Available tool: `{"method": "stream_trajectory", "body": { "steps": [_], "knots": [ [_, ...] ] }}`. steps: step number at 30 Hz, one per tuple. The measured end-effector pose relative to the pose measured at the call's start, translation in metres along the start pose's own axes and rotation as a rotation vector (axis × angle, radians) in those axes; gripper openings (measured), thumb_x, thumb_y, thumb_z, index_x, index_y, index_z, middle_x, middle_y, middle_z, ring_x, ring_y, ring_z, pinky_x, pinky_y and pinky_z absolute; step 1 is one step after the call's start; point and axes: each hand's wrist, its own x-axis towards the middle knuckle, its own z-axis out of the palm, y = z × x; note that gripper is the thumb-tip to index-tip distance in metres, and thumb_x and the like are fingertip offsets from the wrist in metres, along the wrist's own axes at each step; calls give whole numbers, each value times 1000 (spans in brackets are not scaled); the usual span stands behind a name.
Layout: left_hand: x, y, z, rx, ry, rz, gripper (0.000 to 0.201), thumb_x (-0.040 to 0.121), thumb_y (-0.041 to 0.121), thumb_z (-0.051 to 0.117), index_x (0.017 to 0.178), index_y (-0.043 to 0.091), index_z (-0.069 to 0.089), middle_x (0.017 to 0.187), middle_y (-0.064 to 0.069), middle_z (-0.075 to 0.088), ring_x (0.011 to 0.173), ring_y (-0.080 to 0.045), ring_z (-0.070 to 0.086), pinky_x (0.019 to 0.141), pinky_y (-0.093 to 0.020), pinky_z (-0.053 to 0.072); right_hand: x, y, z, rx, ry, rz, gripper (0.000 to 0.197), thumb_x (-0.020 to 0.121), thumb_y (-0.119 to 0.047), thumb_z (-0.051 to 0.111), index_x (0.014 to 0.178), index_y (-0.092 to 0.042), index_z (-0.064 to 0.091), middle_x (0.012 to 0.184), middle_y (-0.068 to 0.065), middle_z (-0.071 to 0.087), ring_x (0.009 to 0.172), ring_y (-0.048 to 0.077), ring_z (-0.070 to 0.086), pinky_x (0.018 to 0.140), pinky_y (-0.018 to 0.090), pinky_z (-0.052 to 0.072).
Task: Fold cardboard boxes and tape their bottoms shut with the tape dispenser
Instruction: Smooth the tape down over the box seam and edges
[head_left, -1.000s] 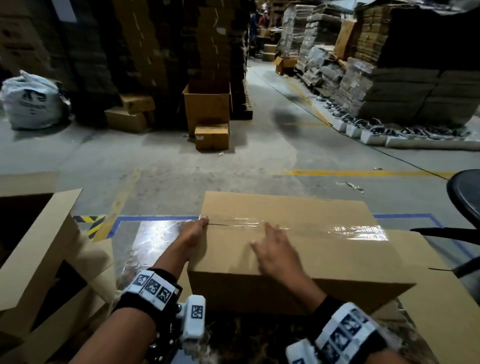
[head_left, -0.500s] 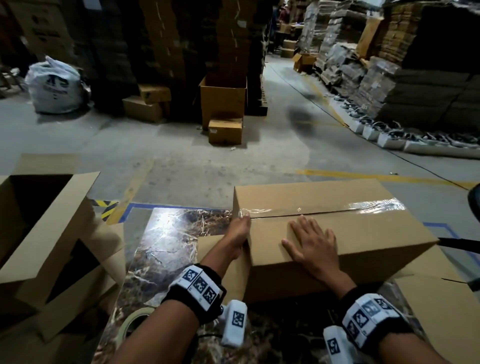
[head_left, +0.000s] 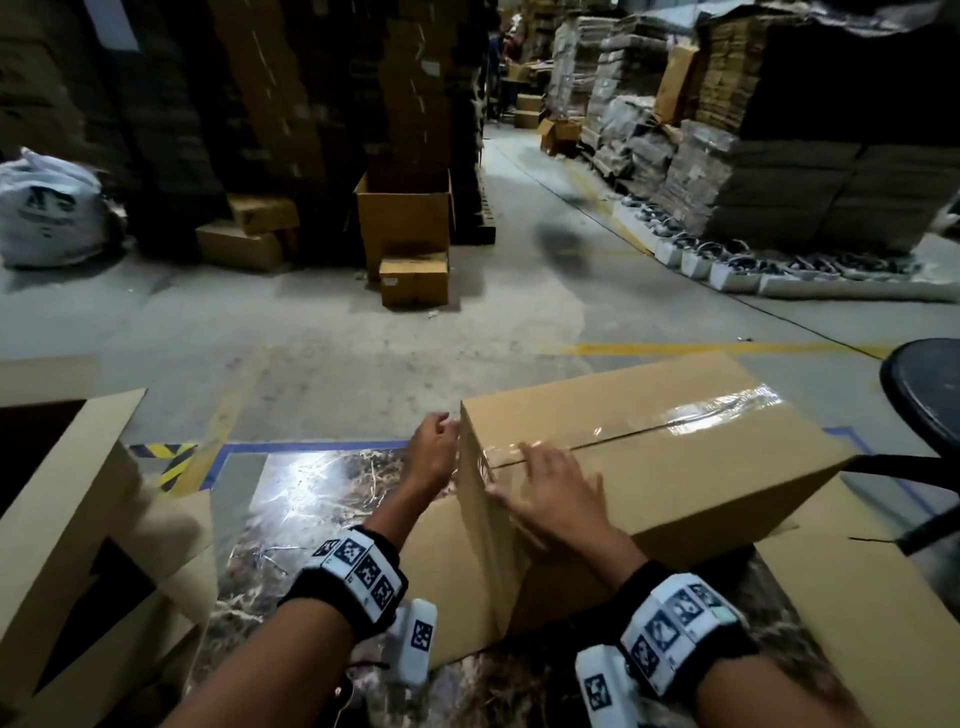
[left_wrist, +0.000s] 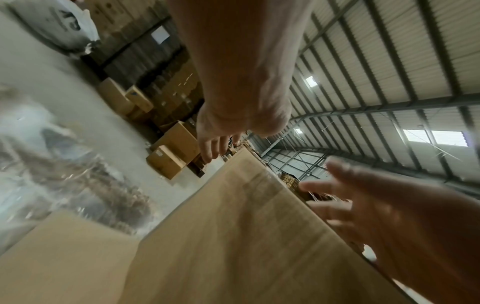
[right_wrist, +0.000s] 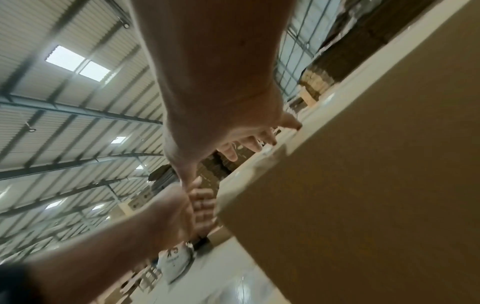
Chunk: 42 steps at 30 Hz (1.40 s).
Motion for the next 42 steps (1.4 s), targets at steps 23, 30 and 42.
{"method": "stream_trajectory", "body": {
  "steps": [23, 30, 42],
  "knots": [
    [-9, 15, 85, 888, -329, 1159, 91, 81, 67, 49, 154, 15, 28, 164, -8, 12, 152, -28, 0, 121, -48, 9, -47, 118, -5, -168, 105, -166, 78, 84, -46, 59, 154, -26, 30, 162, -1, 26, 149, 31, 21, 116, 59, 18],
    [0, 12, 104, 991, -527, 1020, 111, 72, 80, 53, 156, 15, 20, 163, -3, 17, 150, -21, 15, 120, -36, 5, -54, 122, -5, -103, 426, -342, 47, 84, -46, 57, 114, -12, 69, 118, 7, 70, 108, 26, 68, 87, 38, 58],
    [-12, -1, 105, 940, -417, 968, 101, 69, 68, 71, 146, 10, 44, 153, -7, 42, 142, -24, 38, 114, -41, 30, -40, 78, 9, -334, 177, 218, 79, 94, -62, 19, 152, -11, 30, 158, 15, 31, 146, 32, 28, 110, 57, 29]
  ]
}}
